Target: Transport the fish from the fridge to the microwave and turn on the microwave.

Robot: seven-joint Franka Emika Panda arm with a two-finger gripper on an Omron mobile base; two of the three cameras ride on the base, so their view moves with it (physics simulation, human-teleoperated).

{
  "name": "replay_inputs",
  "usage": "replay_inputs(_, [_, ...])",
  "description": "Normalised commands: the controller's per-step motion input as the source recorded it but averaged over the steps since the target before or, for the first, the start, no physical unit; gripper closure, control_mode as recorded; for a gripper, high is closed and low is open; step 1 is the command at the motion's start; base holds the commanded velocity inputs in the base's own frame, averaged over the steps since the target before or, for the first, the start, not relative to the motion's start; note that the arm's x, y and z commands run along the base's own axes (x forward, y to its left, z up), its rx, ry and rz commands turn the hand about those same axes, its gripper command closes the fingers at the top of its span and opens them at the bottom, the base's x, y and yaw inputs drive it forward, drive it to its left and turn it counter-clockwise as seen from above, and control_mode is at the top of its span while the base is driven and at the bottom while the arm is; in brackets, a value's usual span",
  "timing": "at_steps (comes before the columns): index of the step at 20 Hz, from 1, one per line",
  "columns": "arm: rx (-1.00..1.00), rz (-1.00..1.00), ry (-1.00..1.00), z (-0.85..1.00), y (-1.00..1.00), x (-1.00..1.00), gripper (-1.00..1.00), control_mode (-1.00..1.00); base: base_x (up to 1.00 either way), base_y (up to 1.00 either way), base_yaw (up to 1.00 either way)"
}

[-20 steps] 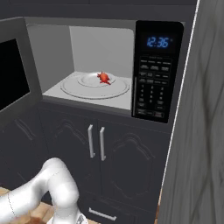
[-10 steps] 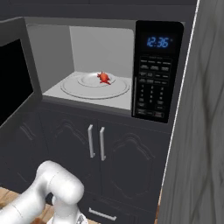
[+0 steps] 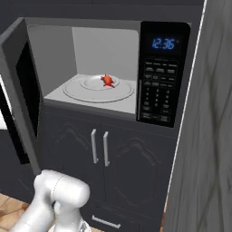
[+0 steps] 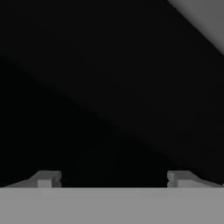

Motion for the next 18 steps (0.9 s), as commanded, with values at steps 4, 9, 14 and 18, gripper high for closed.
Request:
replay_inputs(4, [0.11,0.24,-0.09,0.03,-0.77,0.77,-1.00,-1.00,0.00,0.00,0.00])
replay_inputs(9, [0.09,0.27,0.00,0.02,-0.60,0.94,-1.00,-1.00,0.00,0.00,0.00])
replay_inputs(14, [0.07,0.28,0.00,0.00,-0.54,0.86,-1.00,-1.00,0.00,0.00,0.00])
replay_inputs(18, [0.05,0.27,0.00,0.01,-0.40,0.74,-1.00,-1.00,0.00,0.00,0.00])
